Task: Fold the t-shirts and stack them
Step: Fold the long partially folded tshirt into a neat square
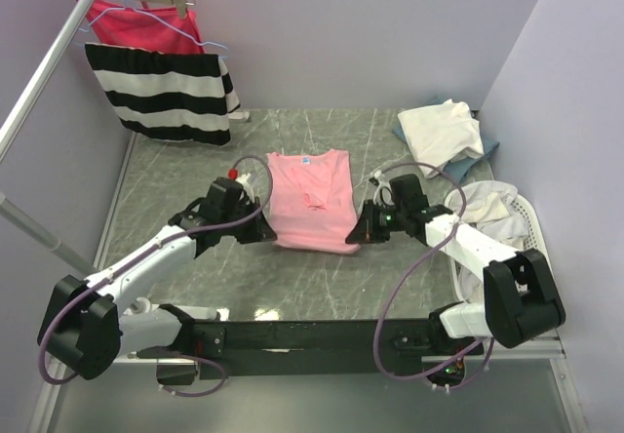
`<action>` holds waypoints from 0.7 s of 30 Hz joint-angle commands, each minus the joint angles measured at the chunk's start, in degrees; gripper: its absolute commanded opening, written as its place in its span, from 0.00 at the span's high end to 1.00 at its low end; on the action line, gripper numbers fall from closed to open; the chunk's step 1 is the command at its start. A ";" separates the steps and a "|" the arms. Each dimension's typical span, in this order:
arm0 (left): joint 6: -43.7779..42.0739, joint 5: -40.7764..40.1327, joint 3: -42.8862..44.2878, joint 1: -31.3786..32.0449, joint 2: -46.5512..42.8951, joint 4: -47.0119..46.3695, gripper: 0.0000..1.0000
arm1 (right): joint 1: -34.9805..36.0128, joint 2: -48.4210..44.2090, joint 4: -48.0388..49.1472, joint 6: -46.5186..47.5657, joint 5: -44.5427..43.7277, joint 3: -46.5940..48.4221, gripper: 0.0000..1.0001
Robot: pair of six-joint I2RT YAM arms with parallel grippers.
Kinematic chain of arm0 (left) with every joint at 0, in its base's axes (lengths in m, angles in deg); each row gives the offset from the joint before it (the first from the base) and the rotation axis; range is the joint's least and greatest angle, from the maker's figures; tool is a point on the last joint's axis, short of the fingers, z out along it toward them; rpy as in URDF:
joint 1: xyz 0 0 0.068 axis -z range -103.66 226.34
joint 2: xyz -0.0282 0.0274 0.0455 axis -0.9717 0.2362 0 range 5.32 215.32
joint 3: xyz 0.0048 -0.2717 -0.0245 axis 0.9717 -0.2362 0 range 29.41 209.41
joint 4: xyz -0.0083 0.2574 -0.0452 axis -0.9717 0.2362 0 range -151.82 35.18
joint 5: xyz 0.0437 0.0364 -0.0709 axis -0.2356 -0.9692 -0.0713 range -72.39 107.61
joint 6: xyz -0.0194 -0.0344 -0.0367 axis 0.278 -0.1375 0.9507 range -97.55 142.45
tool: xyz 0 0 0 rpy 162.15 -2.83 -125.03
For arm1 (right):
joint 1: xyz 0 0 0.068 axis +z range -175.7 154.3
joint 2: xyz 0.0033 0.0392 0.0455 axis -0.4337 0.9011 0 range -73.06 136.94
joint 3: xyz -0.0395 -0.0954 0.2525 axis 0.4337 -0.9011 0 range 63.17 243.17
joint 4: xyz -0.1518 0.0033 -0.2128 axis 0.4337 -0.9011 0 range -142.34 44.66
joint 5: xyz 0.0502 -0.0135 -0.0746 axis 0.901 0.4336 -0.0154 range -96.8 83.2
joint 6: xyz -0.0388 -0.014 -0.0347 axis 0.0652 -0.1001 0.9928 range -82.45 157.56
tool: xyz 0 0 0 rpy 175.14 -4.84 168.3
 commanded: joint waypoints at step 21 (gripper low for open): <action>-10.59 -2.98 42.92 -11.03 41.07 -0.97 0.99 | -7.26 45.99 -15.80 6.43 2.69 60.73 0.97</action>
